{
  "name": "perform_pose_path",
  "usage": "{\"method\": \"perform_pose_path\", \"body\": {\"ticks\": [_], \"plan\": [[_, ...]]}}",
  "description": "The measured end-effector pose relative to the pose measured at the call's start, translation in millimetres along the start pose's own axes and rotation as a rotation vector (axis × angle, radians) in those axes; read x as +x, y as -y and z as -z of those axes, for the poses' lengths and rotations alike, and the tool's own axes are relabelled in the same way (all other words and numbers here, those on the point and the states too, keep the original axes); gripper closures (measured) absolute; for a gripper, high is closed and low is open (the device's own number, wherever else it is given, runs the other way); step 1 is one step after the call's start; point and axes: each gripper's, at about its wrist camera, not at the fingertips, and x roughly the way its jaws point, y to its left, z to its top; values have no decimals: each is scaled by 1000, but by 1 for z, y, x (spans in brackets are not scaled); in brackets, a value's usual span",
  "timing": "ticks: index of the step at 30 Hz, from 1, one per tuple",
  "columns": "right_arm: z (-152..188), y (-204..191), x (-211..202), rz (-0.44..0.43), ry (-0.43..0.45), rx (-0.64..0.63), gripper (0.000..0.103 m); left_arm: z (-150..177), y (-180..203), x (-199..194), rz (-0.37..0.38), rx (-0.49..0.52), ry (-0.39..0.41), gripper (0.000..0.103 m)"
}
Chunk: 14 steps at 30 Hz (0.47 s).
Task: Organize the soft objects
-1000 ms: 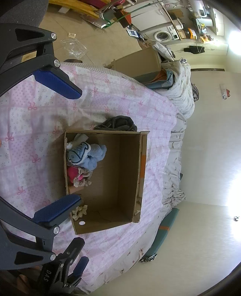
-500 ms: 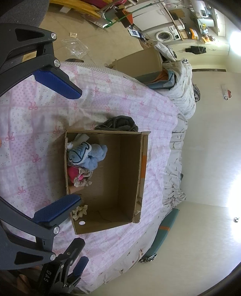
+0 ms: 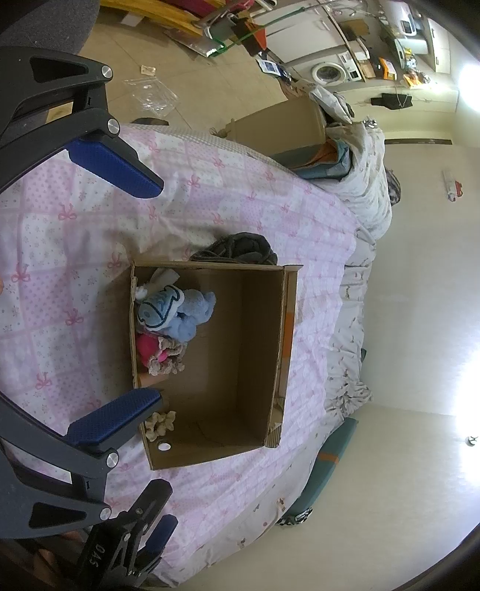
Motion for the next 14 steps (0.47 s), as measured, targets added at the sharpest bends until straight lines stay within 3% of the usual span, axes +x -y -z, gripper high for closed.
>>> {"method": "perform_pose_path", "body": {"ticks": [14], "plan": [[0, 0, 0, -1, 1, 0, 0, 5, -1, 0, 9, -11, -8, 0]]}}
